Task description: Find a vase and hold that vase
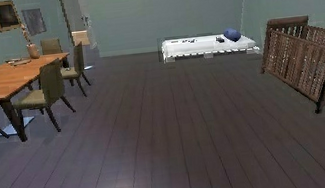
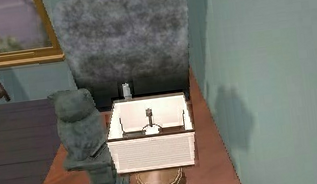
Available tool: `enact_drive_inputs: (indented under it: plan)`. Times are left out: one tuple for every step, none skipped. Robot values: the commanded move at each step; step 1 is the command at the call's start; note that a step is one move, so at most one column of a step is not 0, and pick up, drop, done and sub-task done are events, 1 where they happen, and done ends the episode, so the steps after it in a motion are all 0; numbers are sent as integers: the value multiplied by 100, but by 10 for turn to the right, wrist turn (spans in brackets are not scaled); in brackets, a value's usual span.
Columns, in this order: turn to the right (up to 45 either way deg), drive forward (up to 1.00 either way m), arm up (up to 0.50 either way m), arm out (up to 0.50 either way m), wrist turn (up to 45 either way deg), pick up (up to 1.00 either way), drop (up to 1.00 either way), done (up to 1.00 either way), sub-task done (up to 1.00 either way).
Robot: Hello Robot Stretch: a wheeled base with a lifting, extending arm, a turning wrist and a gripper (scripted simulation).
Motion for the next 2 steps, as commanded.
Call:
enact_drive_inputs:
  plan:
    - [0,10,0,0,0,0,0,0,0]
    - [0,0,50,0,0,0,0,0,0]
